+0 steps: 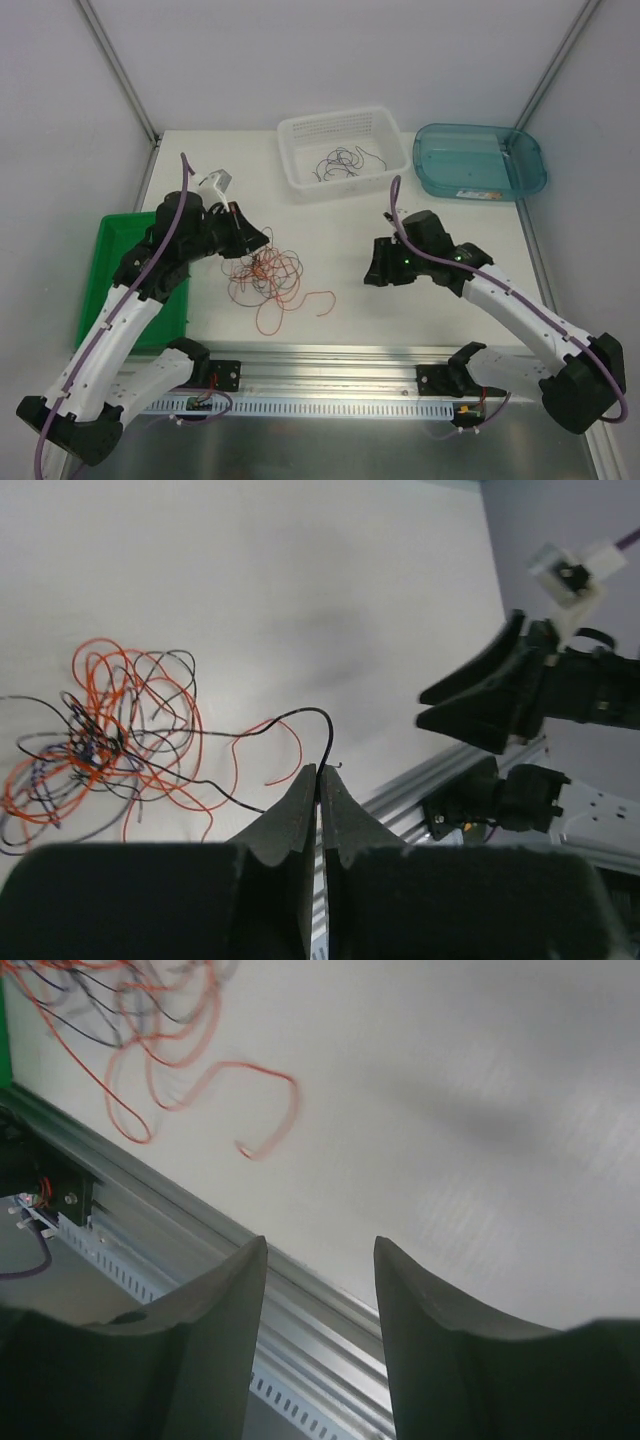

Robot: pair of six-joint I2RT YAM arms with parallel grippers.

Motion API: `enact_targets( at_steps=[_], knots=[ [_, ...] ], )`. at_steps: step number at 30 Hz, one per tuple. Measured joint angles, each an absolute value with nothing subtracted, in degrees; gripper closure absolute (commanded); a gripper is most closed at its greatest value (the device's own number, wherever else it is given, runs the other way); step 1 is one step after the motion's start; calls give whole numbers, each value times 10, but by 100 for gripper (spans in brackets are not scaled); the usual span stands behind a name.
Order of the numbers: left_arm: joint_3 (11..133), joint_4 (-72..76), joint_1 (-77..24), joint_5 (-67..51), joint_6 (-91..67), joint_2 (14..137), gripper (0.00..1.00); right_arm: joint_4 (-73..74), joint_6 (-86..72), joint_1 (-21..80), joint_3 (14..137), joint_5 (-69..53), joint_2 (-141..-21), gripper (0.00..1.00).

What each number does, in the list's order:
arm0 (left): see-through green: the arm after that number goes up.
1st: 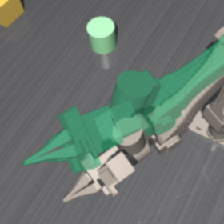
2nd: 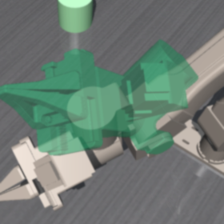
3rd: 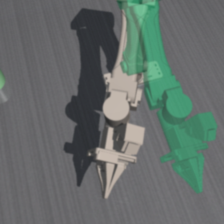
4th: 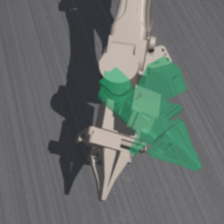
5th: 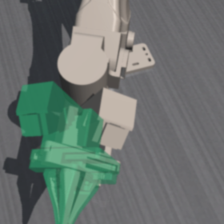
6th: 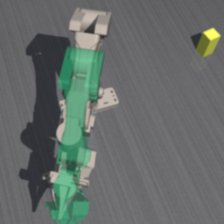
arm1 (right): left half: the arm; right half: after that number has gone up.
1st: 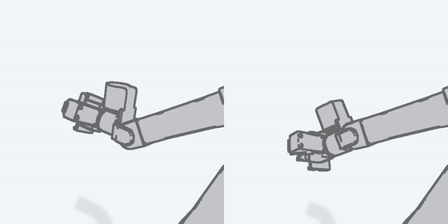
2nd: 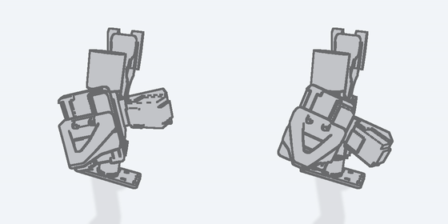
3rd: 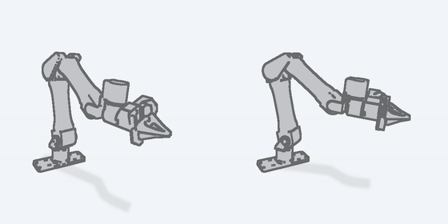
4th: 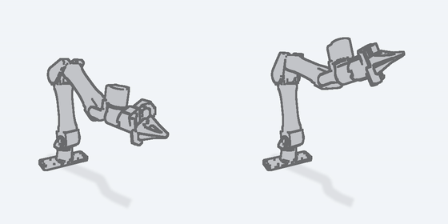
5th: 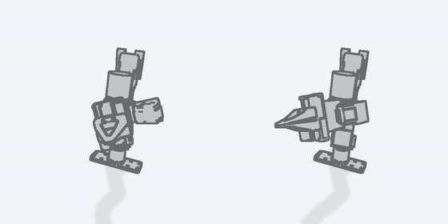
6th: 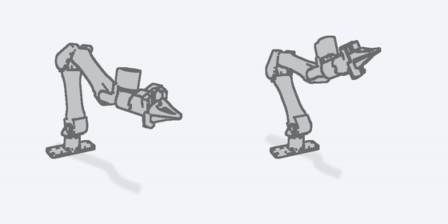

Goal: Untangle the cables
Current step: Untie the cable.

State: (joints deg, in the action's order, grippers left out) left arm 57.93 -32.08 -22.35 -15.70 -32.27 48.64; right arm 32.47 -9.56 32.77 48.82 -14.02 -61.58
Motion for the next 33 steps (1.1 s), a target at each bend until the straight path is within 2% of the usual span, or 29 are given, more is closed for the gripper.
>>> enact_targets(
  at_steps=[4,8,10,12,13,15,16,18,21,26,29,33],
  knots=[
    [644,-315,-272,-174,-328,496,100,231,-103,404,489,-128,-650,49],
    [670,-289,-303,-184,-328,487,99,196,-105,418,489,-94,-653,48],
    [648,-274,-305,-176,-327,477,86,193,-102,418,489,-74,-651,48],
    [604,-270,-304,-154,-331,472,78,199,-96,419,490,-55,-651,47],
    [576,-267,-304,-142,-335,473,67,204,-92,422,490,-47,-651,47],
    [523,-269,-304,-126,-342,485,53,217,-84,432,491,-33,-651,47],
    [499,-270,-304,-119,-349,496,41,225,-79,440,493,-28,-651,47],
    [463,-281,-304,-115,-359,510,33,238,-73,459,500,-18,-654,47],
    [439,-294,-311,-115,-374,504,30,251,-64,491,514,-5,-671,47],
    [433,-277,-370,-110,-409,492,35,262,-59,533,529,-2,-730,48],
    [434,-255,-438,-85,-427,536,42,264,-60,538,528,-18,-768,48],
    [431,-233,-488,-56,-458,622,44,251,-68,538,517,-53,-800,48]
  ],
)
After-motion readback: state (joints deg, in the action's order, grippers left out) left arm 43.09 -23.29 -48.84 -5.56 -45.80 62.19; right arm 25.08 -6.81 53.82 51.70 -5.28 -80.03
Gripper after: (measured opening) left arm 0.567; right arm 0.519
